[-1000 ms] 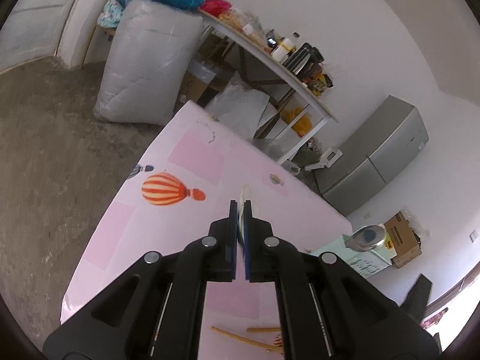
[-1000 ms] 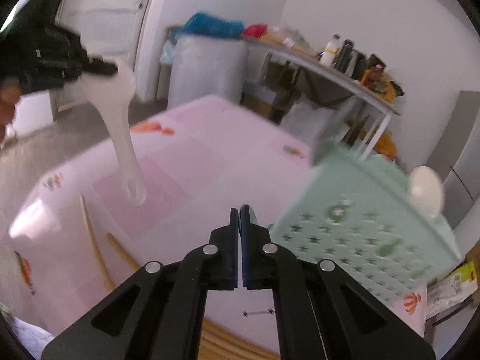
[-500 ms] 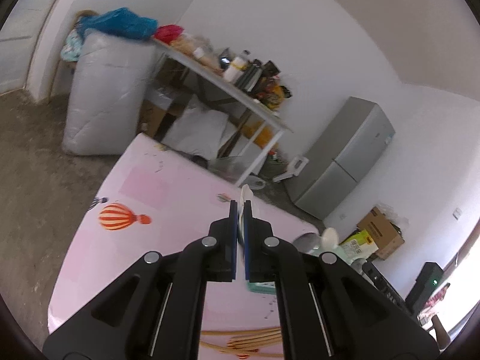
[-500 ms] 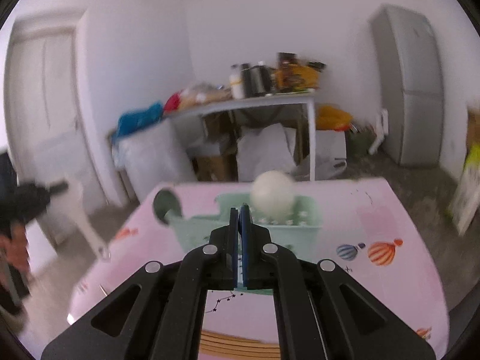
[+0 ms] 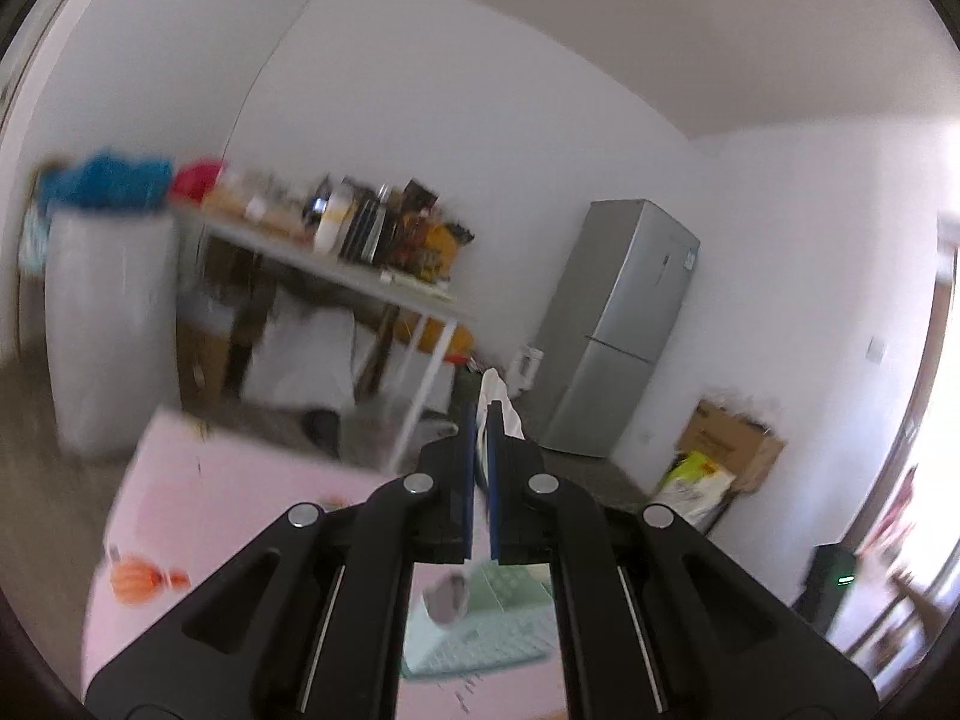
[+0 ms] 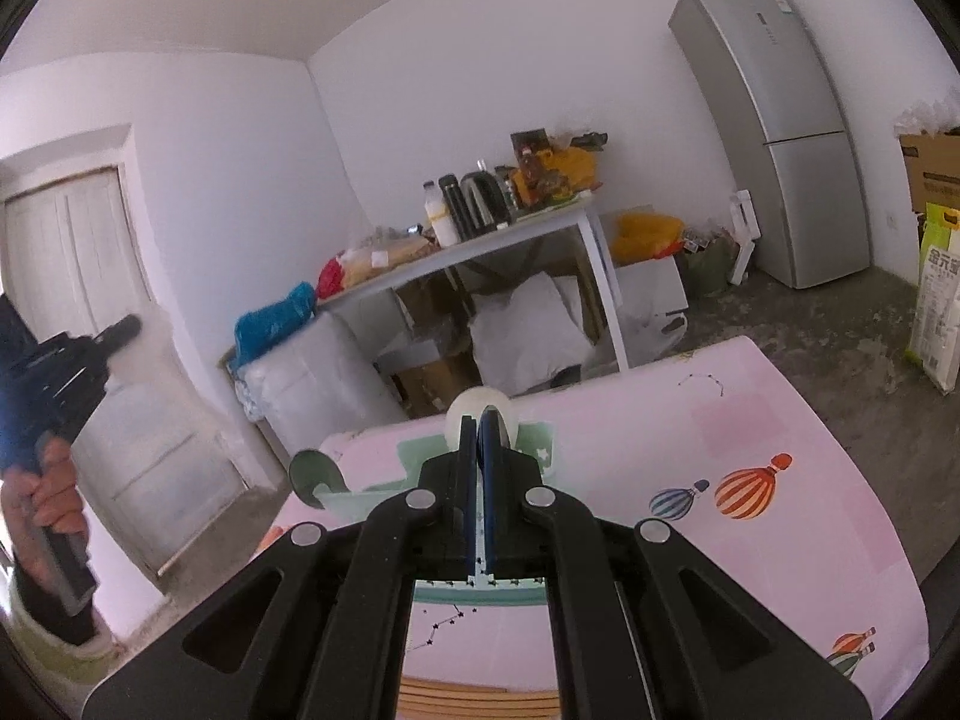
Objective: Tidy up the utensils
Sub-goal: 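Lower the white ladle into the green holder and open the left gripper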
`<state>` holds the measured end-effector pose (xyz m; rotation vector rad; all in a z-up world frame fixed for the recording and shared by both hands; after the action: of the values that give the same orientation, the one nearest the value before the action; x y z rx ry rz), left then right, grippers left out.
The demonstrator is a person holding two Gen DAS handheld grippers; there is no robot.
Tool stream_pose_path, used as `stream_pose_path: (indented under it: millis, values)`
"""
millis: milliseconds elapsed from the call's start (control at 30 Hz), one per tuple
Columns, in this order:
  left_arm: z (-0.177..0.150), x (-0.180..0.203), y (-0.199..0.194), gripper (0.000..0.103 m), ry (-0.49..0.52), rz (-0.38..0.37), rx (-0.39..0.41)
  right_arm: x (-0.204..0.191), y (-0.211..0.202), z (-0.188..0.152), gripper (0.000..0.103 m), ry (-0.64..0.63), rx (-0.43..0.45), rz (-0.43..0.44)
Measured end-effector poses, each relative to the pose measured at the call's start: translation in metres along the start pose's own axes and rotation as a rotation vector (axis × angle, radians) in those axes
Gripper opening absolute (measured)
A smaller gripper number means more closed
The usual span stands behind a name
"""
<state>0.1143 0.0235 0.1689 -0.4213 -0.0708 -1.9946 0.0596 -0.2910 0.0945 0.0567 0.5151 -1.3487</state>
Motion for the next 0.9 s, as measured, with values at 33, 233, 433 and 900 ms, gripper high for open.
stream_pose_path:
  millis: [33, 233, 433, 900]
  values:
    - [0.001, 0.009, 0.006, 0.002, 0.051, 0.019, 0.010, 0.001, -0.001, 0.001, 0.002, 0.004, 0.006, 0.001]
    - [-0.014, 0.045, 0.039, 0.002, 0.329, 0.140, 0.023, 0.009, -0.008, 0.004, 0.002, 0.020, 0.031, 0.003]
    - [-0.047, 0.056, 0.065, 0.002, 0.465, 0.172, -0.051, 0.018, -0.008, 0.002, 0.002, 0.031, 0.027, -0.006]
    - [-0.086, 0.008, 0.107, 0.024, 0.126, -0.051, -0.315, 0.020, -0.007, 0.000, 0.002, 0.036, 0.021, -0.004]
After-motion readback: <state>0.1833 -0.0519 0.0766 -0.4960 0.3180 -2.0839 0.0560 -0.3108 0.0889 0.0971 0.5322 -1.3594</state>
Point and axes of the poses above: each gripper's, at about its wrist camera, not at the fingertips, and y roughly the way its jaws point, x to its right, z to its top, the point moved 3 cm from there along y, roughly the way its jaws point, and after that the axes turned 3 degrees about z, right-handed, at the moved point
